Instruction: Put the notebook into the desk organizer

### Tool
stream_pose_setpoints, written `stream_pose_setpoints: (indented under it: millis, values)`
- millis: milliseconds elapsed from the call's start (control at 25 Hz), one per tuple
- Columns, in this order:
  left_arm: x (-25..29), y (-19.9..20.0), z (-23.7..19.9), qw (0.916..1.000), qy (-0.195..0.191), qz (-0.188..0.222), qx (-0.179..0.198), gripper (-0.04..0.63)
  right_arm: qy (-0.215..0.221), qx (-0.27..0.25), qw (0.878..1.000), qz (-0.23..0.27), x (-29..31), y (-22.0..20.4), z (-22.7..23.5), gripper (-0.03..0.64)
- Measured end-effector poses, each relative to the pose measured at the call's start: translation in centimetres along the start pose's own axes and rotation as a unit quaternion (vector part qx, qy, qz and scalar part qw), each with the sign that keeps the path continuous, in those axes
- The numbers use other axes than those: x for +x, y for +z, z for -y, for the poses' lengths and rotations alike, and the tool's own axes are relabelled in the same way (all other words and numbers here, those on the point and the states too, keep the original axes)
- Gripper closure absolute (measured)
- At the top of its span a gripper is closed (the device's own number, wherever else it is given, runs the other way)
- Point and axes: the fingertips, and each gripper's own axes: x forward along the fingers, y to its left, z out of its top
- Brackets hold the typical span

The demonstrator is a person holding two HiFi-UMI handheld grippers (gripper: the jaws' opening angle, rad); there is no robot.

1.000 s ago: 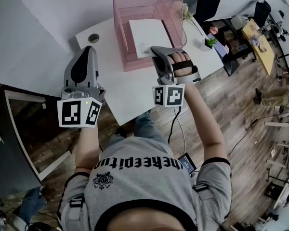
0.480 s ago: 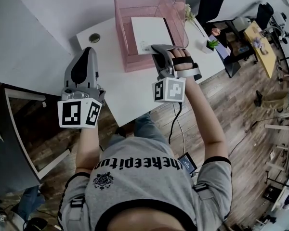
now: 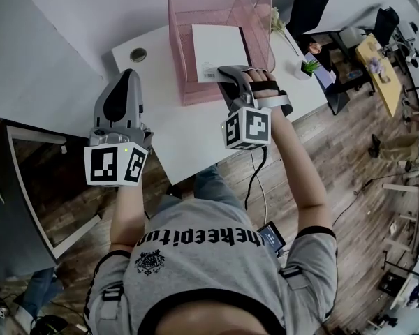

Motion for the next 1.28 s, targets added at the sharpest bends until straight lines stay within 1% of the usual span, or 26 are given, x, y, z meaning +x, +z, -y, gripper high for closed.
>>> stream_pose_setpoints:
  millis: [360, 480, 600, 840, 1280]
  values:
    - [0.1, -0.3, 0.3, 1.0, -0.001, -0.002, 0.0, 0.592, 0.029, 0.0, 1.0, 0.008, -0.5, 0.1, -0.8, 0.524]
    - [0.0, -0.4, 0.5, 1.0, -0.002, -0.002, -0.001, 0.592, 0.037, -0.008, 0.999, 0.005, -0.5, -0.1, -1.4, 0.517]
    - [0.0, -0.5, 0.6, 1.0, -0.003, -0.003, -0.001, 0.592, 0.038, -0.023, 0.999, -0.003, -0.2, -0.3, -2.0, 0.511]
    - [-0.2, -0.2, 0.9, 1.0, -0.003, -0.004, 0.001, 0.592, 0.027, -0.035, 0.999, -0.004, -0.4, -0.5, -2.5, 0.502]
    - [-0.5, 0.0, 1.8, 0.9999, -0.014, -0.002, 0.001, 0.592, 0.032, -0.026, 0.999, 0.012, -2.7, 0.5, -3.6, 0.499]
